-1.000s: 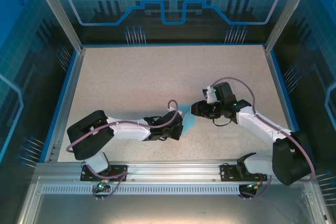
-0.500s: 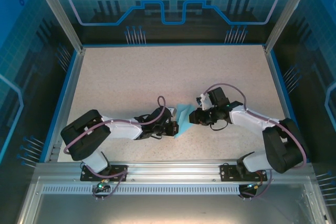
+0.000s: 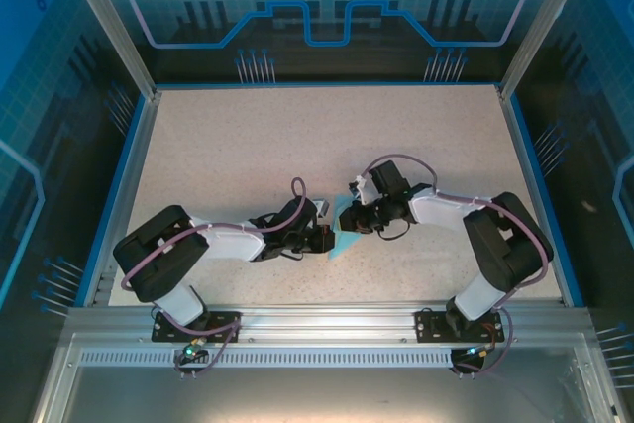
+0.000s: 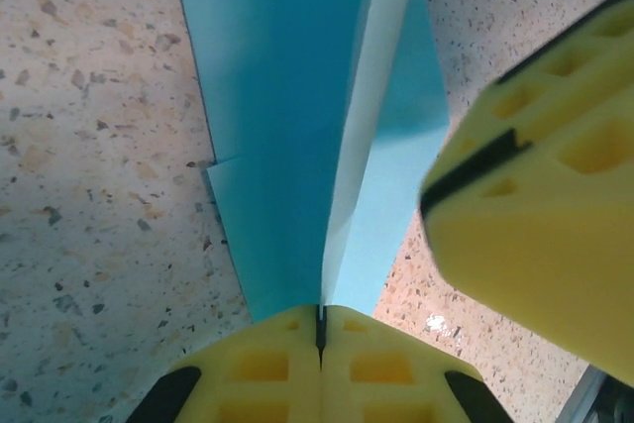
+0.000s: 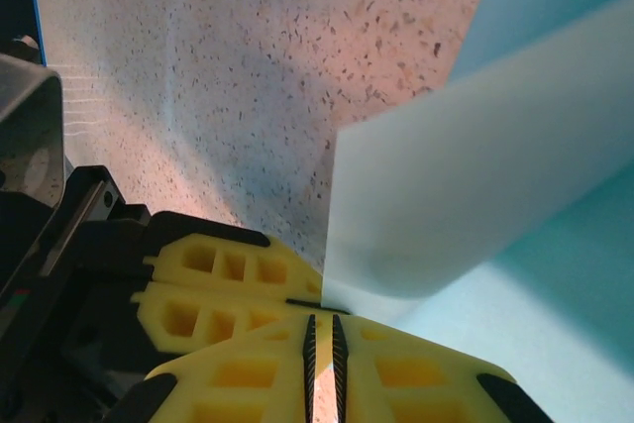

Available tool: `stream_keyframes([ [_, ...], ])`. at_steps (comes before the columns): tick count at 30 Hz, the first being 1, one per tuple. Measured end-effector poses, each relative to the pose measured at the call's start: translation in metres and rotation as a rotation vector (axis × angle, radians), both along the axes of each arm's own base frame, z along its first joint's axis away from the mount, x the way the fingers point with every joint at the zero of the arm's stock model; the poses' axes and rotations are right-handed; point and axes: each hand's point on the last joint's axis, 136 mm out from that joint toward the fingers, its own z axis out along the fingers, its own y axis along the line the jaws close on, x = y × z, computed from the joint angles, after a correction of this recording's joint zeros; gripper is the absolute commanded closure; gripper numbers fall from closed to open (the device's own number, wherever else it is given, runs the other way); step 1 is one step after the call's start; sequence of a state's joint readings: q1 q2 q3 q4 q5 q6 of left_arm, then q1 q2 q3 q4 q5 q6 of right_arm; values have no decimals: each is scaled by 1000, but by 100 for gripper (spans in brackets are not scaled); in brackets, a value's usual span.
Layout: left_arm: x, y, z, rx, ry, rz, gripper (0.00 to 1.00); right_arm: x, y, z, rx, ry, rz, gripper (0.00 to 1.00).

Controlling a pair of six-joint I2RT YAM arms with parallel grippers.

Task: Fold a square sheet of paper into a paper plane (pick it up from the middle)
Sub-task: Fourth fold the wing at the center of the table.

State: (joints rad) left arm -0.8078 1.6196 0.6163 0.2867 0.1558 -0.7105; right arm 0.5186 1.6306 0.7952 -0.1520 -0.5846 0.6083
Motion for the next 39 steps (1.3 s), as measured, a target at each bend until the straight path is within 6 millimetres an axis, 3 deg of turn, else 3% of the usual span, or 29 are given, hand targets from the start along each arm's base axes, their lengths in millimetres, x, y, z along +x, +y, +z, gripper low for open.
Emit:
stream_keyframes([
  [15,1,1,-1,-12,13,4,91,3,4,-13,-15,28,2,83],
  [29,-1,2,-3,-10,22,-1,80,10,0,-23,-66,17,-22,83],
  [39,-5,2,-6,-12,38,-13,87,10,-4,-29,-92,21,-32,83],
])
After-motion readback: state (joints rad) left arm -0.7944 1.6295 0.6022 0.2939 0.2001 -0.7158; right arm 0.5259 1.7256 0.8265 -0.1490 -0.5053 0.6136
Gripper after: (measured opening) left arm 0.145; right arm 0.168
